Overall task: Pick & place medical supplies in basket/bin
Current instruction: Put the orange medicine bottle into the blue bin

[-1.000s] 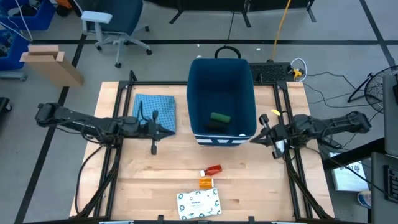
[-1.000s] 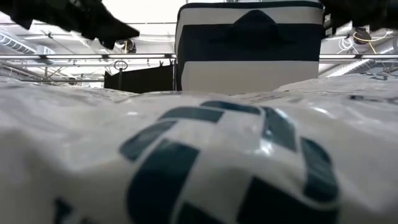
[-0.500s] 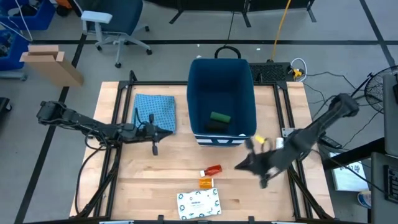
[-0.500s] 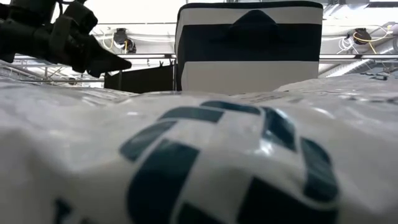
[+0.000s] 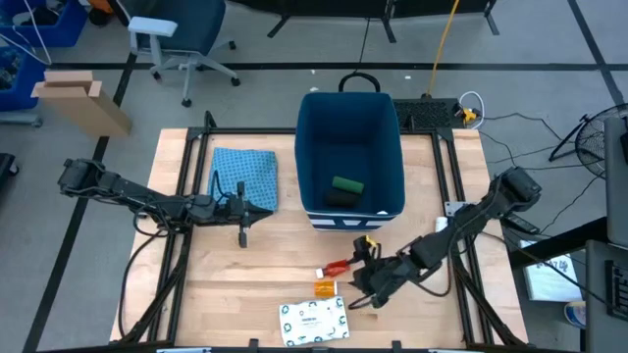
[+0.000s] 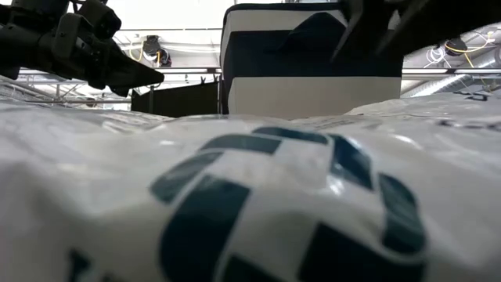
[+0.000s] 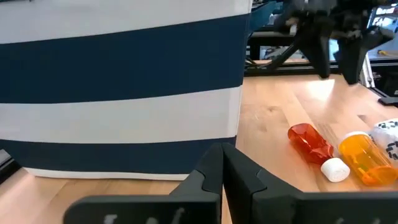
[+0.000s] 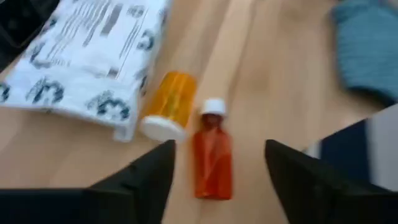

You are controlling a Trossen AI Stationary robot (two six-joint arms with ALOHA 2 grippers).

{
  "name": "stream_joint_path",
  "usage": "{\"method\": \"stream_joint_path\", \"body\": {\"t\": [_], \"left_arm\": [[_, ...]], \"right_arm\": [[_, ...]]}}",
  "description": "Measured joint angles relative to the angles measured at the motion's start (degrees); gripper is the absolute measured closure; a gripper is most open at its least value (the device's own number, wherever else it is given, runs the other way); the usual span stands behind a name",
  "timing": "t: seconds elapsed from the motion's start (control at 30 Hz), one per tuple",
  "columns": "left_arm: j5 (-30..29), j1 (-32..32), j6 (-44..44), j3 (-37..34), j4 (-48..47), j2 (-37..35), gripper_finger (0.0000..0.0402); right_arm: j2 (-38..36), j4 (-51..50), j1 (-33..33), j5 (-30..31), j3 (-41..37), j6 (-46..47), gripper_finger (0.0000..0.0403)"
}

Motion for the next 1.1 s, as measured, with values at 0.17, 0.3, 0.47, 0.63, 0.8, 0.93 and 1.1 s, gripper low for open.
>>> {"method": "stream_joint_path", "body": {"t": [0.17, 0.3, 0.47, 0.63, 0.8, 0.93, 1.1], "left_arm": [[-0.01, 0.0, 0.21, 0.0, 0.03, 0.0, 0.0383], [0.41, 0.02, 0.22, 0.0, 0.01, 0.0, 0.037], [0.43, 0.01, 0.21, 0.0, -0.14, 0.0, 0.0377], [0.52, 0.0, 0.21, 0.0, -0.49, 0.0, 0.0397], [0.54, 0.0, 0.21, 0.0, -0.52, 0.0, 0.0388], [0.55, 0.01, 0.16, 0.0, -0.55, 0.0, 0.0369], [0.54, 0.0, 0.12, 0.0, -0.52, 0.0, 0.0356]], "right_arm": [[2.09, 2.25, -4.58, -7.11, -0.93, 1.19, 0.0106], [5.24, 2.75, -6.29, -7.5, -1.33, -0.32, 0.0108], [7.55, 3.56, -8.37, -13.16, -1.33, -0.91, 0.0116], [9.12, 4.31, -11.02, -17.68, -1.31, -1.26, 0.0117], [13.14, 7.04, -12.74, -20.43, -1.31, -2.07, 0.0117], [15.31, 7.08, -13.49, -20.78, -1.3, -1.79, 0.0122], [15.27, 7.22, -13.52, -20.75, -1.27, -2.11, 0.0161]]}}
